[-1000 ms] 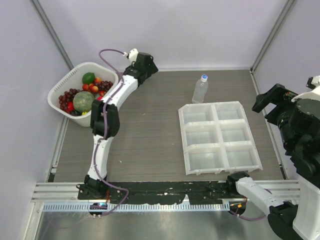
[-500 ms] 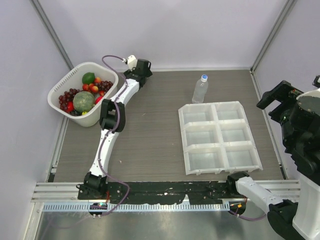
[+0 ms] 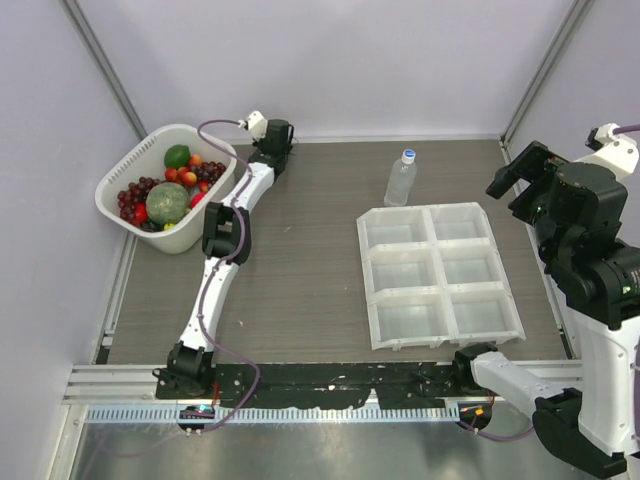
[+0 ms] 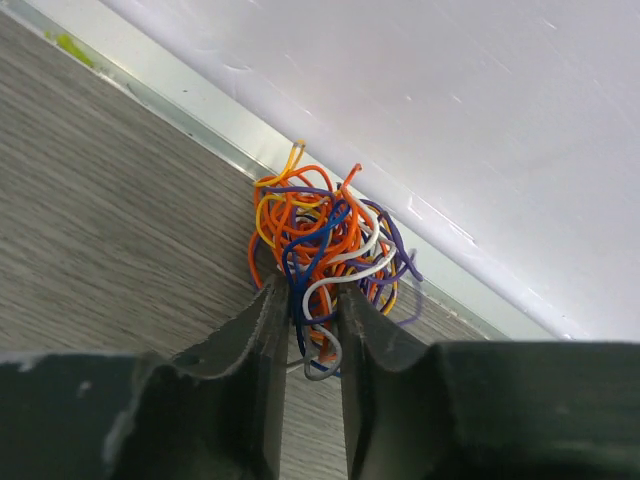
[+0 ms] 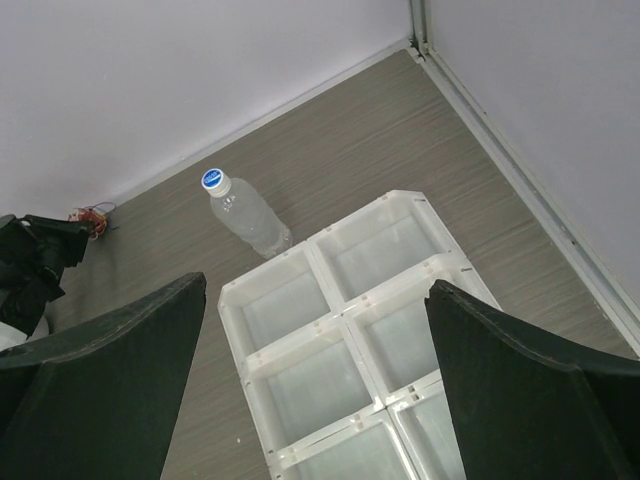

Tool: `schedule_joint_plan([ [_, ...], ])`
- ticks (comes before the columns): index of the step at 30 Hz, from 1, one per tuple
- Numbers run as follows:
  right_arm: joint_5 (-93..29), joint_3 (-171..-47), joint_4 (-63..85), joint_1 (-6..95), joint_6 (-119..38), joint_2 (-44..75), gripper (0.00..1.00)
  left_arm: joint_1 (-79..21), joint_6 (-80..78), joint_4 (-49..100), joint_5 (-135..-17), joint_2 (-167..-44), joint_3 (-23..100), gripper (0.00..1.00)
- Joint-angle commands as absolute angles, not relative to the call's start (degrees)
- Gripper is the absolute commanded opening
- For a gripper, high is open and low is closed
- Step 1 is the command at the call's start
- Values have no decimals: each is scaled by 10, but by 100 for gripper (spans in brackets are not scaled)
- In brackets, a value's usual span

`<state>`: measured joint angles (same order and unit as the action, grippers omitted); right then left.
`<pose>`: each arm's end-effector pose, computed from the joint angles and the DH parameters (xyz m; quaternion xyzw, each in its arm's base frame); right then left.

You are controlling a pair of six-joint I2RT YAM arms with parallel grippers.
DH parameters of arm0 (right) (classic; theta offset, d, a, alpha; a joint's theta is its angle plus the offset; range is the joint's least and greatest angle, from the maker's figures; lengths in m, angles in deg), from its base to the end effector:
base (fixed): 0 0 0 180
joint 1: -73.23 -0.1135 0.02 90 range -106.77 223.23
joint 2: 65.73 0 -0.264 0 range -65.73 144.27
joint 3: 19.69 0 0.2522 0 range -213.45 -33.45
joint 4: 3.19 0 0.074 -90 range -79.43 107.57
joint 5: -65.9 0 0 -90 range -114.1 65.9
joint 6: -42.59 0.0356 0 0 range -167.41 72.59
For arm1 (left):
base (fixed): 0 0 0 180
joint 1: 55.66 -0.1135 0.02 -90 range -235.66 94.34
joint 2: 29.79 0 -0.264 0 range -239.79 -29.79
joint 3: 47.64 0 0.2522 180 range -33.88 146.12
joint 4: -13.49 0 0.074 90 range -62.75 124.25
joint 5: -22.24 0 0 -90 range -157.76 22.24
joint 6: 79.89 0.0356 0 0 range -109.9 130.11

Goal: Untangle the cables

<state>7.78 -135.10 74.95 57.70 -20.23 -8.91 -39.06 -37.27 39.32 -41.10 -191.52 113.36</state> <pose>0.1064 0.0100 0.5148 0.2373 0.7654 -0.0070 0.5982 0.5963 -0.1611 0.1457 -0.3365 0.7659 -0.1047 0.5378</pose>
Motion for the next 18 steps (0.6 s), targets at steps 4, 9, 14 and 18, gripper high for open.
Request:
schedule_joint_plan([
  [4, 32, -1346, 702, 578, -211, -74, 96, -388, -345, 371, -425, -1852, 1100, 21],
  [9, 1, -1337, 709, 578, -249, -66, 96, -372, -328, 422, -503, -1740, 1002, 8],
  [14, -125, -1337, 728, 578, -259, -26, 95, -340, -324, 493, -551, -1554, 817, 2],
  [18, -232, -1260, 699, 578, -243, -22, 91, -322, -320, 479, -614, -1391, 614, 1],
])
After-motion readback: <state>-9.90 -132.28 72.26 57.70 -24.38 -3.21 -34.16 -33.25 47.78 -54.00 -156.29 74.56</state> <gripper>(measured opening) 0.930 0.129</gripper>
